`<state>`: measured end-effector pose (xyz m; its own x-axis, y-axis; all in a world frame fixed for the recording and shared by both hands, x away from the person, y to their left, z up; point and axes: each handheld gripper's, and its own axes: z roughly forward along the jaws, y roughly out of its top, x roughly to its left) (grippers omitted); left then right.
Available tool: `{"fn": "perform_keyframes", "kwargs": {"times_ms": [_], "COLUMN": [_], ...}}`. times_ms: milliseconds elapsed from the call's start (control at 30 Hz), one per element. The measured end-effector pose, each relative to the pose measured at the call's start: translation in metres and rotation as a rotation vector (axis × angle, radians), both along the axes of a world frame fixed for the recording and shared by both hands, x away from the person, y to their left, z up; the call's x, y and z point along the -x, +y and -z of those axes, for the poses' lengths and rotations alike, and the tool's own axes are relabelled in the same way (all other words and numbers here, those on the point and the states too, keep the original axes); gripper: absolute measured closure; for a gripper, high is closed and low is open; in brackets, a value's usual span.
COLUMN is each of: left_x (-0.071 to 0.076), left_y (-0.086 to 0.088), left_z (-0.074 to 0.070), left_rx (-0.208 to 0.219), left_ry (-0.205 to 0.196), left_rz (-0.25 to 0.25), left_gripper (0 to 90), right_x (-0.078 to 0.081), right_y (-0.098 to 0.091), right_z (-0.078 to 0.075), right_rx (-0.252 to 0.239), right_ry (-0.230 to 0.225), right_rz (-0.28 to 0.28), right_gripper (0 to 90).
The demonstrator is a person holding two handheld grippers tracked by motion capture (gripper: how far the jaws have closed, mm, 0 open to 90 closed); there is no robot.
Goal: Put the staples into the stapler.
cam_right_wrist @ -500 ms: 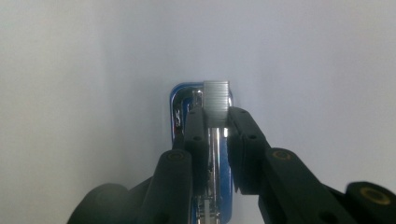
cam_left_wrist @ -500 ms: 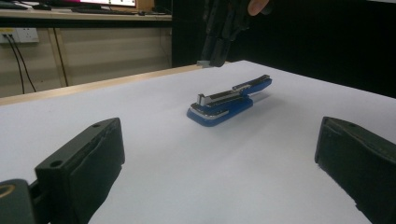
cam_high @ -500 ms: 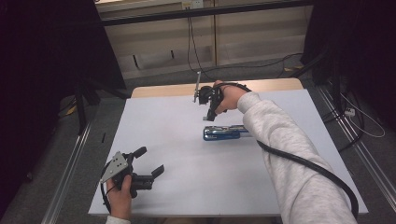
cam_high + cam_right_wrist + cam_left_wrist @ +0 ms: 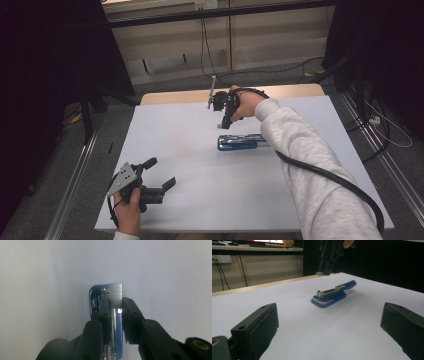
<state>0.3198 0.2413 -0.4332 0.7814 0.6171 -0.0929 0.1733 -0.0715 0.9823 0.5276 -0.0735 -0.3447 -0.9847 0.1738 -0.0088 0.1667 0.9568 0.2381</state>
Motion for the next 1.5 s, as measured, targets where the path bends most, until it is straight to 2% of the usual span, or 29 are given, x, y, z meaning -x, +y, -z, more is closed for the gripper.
{"fn": "perform_keyframes", "kwargs": {"times_ms": [800,833,933,1100,1500], "left_x": [0.001,0.001,0.001,0.001,0.001], "left_y": [-0.001,-0.001,-0.001,-0.002,-0.002], "left_z": [0.0,0.0,0.0,0.0,0.0], "left_rx": [-0.001,-0.001,-0.002,0.0,-0.011], "left_ry": [-0.003,-0.002,-0.001,-0.002,-0.001], "left_rz": [0.003,0.006,0.006,0.007,0.015], "left_gripper": [1.6,1.6,1.6,1.6,1.6], "right_x": [0.002,0.002,0.003,0.002,0.003], "right_y": [-0.001,-0.002,-0.004,-0.011,-0.021], "right_z": [0.017,0.021,0.022,0.025,0.033], "right_rx": [-0.016,-0.033,-0.028,-0.074,-0.11], "right_ry": [0.006,0.009,0.011,0.012,0.024], "right_rz": [-0.008,-0.005,0.002,0.007,0.021], "right_gripper": [78.5,78.5,78.5,78.6,78.6]}}
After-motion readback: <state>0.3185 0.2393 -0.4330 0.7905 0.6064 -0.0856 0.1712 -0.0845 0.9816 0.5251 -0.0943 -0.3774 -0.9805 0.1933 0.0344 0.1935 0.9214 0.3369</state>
